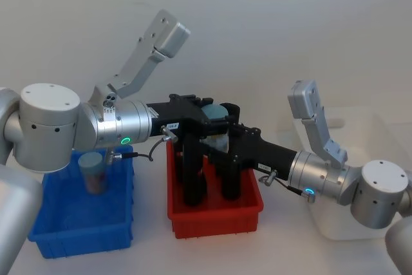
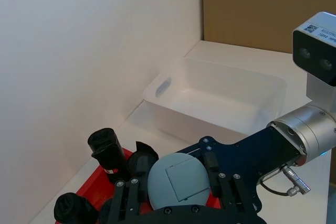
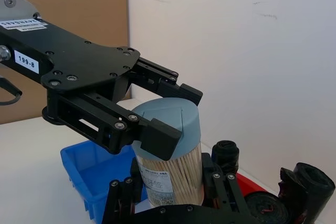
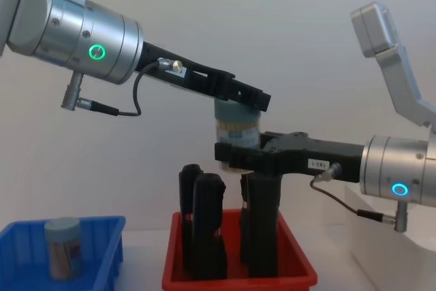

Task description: Pick the cotton swabs from the blue box and place them into the white box.

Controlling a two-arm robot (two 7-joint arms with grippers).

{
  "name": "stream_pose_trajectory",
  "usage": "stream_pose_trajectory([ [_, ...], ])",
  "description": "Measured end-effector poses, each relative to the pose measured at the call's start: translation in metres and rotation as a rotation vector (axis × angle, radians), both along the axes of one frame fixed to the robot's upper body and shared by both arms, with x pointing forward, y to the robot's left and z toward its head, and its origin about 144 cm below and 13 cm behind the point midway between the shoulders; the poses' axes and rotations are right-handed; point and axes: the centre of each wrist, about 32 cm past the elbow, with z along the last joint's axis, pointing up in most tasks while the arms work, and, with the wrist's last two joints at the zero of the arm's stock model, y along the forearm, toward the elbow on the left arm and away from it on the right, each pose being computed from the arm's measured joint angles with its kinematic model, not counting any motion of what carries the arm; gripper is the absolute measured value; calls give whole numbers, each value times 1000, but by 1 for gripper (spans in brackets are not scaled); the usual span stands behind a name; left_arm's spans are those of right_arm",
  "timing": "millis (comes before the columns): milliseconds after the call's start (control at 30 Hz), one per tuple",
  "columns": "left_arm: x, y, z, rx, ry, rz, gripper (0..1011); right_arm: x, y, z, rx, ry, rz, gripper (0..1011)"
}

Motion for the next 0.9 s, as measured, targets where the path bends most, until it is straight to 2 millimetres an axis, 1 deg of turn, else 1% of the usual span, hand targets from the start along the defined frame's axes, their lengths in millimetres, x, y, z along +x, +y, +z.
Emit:
stream_pose_trajectory([
  [133, 0, 0, 0, 0, 0, 0, 651, 1, 0, 0, 1, -2, 0, 647],
  [167, 0, 0, 0, 0, 1, -1, 691, 1, 0, 0, 1, -2, 0, 647],
  [267, 0, 0, 0, 0, 1, -1, 767, 2, 0, 1, 5, -6, -2, 647],
  [333, 0, 0, 0, 0, 1, -1, 841, 2, 1, 1, 6, -8, -1, 647],
  [400, 0, 0, 0, 0, 1, -1, 876, 2, 1, 1, 6, -8, -1, 647],
  [433, 0, 0, 0, 0, 1, -1, 925, 2, 1, 1, 6, -9, -1, 647],
  [533, 0, 0, 0, 0, 1, -2, 987, 2, 1, 1, 6, -10, -1, 647],
  [600, 0, 0, 0, 0, 1, -2, 1004, 2, 0, 1, 7, -11, -1, 647],
  [900, 0, 0, 0, 0, 1, -2, 1004, 0, -1, 1, 11, -13, -11, 647],
])
